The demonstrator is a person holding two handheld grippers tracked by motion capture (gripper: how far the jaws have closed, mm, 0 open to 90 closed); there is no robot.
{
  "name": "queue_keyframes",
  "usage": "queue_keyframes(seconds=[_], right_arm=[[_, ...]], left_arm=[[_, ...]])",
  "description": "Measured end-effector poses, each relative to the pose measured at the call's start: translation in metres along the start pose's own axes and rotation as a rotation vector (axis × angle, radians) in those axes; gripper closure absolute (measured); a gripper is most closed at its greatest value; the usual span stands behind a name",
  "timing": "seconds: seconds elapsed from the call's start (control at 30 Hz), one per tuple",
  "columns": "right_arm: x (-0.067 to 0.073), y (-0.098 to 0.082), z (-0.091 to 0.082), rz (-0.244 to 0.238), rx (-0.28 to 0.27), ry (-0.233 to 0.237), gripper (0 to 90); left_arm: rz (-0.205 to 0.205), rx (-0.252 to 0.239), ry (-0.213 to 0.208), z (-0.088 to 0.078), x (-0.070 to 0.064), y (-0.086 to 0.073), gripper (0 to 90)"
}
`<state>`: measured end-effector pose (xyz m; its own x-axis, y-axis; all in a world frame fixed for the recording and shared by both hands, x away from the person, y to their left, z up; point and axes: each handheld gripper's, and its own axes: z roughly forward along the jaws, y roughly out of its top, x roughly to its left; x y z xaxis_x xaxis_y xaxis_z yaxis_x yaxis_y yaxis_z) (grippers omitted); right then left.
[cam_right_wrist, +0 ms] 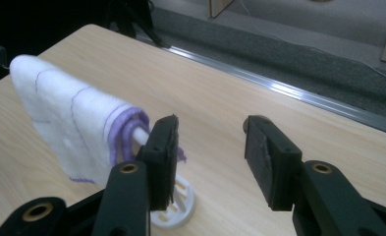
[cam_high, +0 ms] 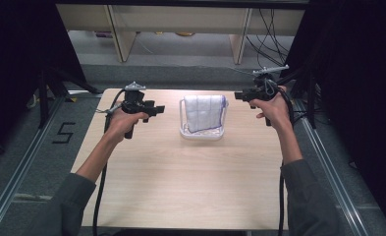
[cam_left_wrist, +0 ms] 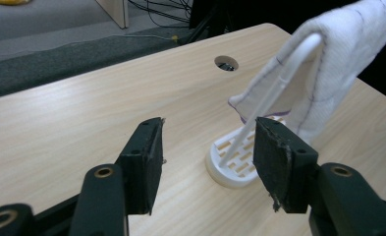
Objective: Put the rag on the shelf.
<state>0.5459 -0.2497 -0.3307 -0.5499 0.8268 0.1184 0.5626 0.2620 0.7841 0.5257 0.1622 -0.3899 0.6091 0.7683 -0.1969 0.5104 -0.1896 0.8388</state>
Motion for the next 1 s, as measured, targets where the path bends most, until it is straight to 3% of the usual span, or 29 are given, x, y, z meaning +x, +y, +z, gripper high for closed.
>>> queue_keyframes(seconds=[0.33,0.37,0.47,0.6,0.67,1.0], right_arm=[[0.01,-0.023,-0.015,-0.037,-0.037,0.013,54.3],[0.013,-0.028,-0.017,-0.023,-0.025,0.025,54.3],[0.014,-0.036,-0.02,-0.05,-0.02,0.024,54.2],[0.019,-0.049,-0.021,-0.031,-0.026,0.042,54.2],[0.02,-0.055,-0.02,-0.051,-0.03,0.045,54.1],[0.028,-0.082,-0.021,-0.056,-0.026,0.072,52.8]], left_arm=[[0.018,-0.005,-0.043,-0.006,-0.012,-0.026,42.2],[0.019,-0.003,-0.047,-0.007,-0.013,-0.029,42.1],[0.033,0.005,-0.058,-0.008,-0.018,-0.036,41.7],[0.036,0.0,-0.083,-0.01,-0.023,-0.045,41.6],[0.035,-0.002,-0.086,-0.011,-0.026,-0.048,41.2],[0.064,0.004,-0.11,-0.017,-0.04,-0.067,40.0]])
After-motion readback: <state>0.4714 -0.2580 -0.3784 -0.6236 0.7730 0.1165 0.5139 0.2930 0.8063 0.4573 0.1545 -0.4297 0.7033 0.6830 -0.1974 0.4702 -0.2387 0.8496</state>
